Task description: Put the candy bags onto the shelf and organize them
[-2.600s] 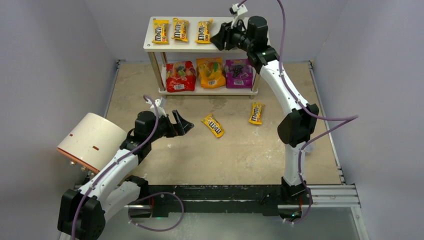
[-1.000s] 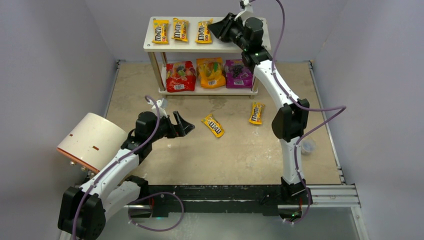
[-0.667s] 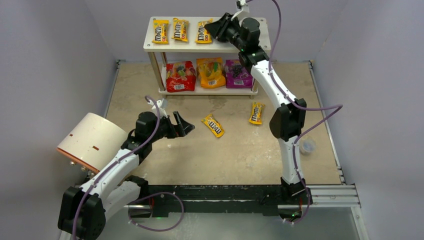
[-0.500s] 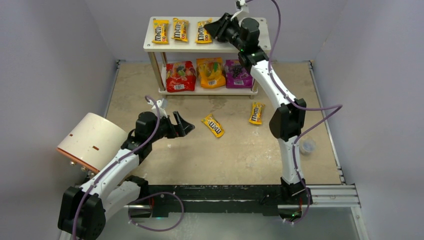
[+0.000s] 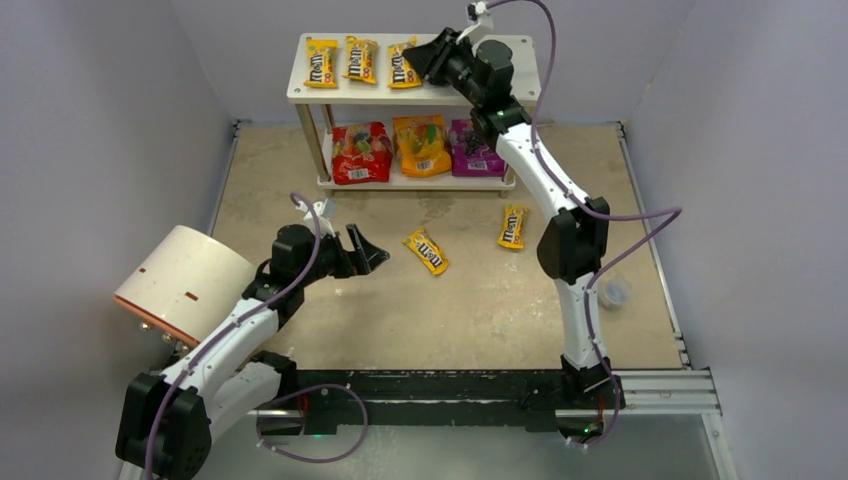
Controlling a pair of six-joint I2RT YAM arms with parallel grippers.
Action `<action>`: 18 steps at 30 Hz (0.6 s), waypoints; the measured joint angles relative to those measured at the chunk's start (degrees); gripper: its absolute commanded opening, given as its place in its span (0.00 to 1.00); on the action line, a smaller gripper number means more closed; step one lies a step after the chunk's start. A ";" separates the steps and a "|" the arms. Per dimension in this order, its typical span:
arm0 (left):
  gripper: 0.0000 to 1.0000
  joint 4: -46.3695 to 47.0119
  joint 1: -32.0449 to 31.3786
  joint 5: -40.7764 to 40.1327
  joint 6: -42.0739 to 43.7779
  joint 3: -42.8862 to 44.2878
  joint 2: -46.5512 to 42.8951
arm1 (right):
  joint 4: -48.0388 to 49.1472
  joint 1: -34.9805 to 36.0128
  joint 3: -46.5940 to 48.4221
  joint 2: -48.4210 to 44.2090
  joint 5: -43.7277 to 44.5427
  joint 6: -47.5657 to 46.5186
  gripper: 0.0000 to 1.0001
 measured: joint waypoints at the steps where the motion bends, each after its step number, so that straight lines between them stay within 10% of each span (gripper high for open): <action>1: 0.93 -0.02 0.00 0.00 -0.02 -0.09 -0.02 | 1.20 0.11 -1.31 -0.57 0.83 0.02 0.31; 18: 0.93 0.02 0.00 0.00 -0.04 -0.35 -0.02 | 1.73 1.38 -13.62 -9.57 3.61 -0.72 0.34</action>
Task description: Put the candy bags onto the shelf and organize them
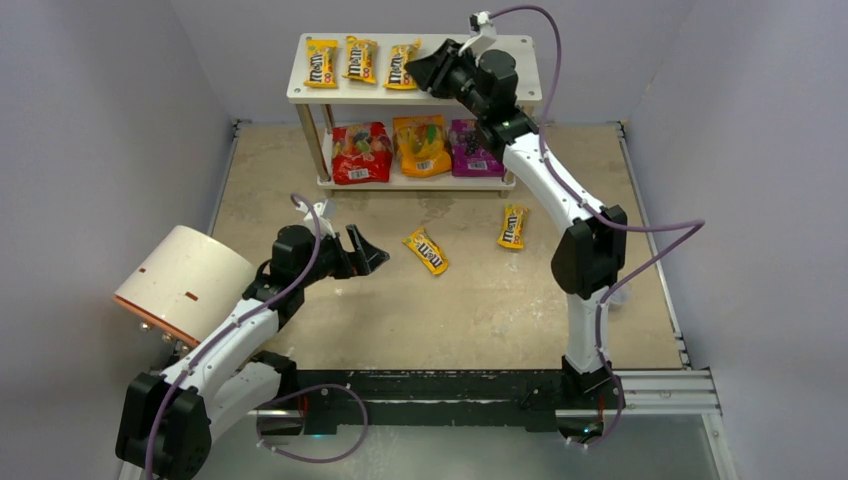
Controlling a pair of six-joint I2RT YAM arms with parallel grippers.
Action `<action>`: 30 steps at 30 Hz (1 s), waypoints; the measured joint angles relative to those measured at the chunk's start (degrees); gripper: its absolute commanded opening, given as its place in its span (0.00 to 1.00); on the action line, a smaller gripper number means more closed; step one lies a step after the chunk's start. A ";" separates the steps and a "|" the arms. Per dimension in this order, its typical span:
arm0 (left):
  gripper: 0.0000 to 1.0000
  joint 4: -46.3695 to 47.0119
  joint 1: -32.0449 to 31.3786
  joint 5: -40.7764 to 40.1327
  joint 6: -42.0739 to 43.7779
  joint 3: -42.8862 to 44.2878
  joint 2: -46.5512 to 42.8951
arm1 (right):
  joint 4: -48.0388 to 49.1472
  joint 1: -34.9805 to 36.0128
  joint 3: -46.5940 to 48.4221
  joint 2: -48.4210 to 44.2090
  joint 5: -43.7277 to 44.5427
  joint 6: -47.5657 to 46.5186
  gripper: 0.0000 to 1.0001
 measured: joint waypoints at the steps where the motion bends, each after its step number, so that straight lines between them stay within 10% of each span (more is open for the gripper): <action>1: 0.93 0.04 0.00 0.00 0.00 -0.04 0.00 | -0.24 0.17 -0.83 -0.66 -0.02 -0.13 0.34; 30: 0.92 0.44 0.00 0.00 0.00 -0.09 0.00 | -11.13 1.88 -3.54 -7.85 4.72 -13.09 0.51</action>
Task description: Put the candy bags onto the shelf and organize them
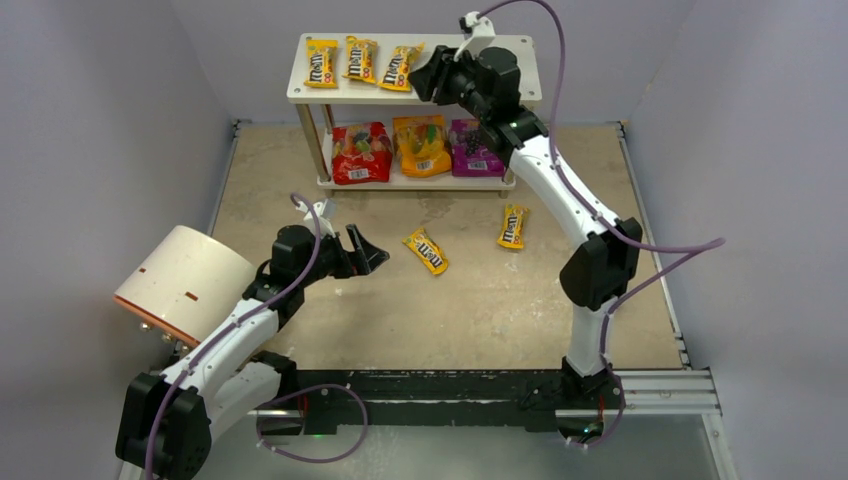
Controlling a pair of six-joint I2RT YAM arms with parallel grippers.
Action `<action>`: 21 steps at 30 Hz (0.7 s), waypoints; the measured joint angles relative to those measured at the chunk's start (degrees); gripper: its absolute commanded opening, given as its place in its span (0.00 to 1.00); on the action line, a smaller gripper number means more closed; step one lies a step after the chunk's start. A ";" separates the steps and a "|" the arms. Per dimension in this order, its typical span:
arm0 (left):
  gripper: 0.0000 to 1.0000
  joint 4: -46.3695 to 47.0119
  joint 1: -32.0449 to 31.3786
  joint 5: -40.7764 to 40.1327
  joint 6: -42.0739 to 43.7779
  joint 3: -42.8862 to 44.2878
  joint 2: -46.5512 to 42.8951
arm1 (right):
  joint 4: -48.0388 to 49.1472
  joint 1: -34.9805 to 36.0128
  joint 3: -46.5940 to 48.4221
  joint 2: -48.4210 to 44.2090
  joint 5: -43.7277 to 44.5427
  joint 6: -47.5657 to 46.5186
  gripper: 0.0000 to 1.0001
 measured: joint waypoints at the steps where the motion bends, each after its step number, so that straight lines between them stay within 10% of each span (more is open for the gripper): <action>1: 0.92 0.00 0.00 0.00 0.02 0.00 0.00 | -1.16 0.31 1.68 1.09 0.20 -1.29 0.51; 21: 0.92 0.39 0.00 0.02 0.00 0.00 0.66 | -6.69 2.89 9.38 6.64 5.97 -8.07 0.43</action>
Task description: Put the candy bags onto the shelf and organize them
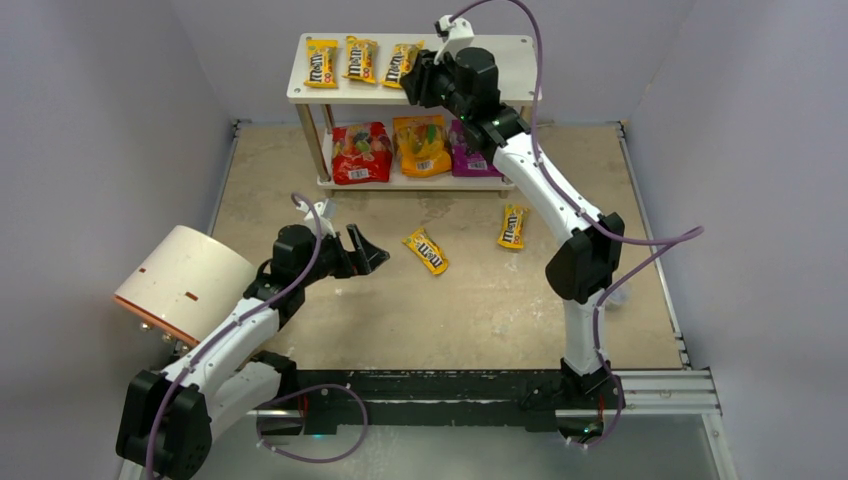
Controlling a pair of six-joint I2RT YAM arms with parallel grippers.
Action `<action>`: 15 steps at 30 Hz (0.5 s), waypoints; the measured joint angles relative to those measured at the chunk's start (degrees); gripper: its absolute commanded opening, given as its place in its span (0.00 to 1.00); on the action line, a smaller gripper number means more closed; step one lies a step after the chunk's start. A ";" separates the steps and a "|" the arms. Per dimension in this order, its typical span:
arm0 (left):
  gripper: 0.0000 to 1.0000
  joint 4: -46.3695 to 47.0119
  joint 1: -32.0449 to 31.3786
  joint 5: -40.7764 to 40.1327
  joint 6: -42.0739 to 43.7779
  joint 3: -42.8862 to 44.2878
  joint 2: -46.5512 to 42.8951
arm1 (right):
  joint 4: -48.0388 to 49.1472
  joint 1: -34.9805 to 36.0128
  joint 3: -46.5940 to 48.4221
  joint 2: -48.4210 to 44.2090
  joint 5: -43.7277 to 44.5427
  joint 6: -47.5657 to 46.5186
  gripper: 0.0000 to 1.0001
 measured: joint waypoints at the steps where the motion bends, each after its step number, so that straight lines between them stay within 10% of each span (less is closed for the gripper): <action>1: 0.92 0.00 0.00 0.00 0.00 0.00 0.00 | -0.04 0.00 0.00 0.00 0.33 -0.11 0.43; 15: 0.92 0.33 0.00 0.02 0.00 -0.74 0.00 | -0.09 0.00 -1.09 -0.90 1.60 -0.55 0.47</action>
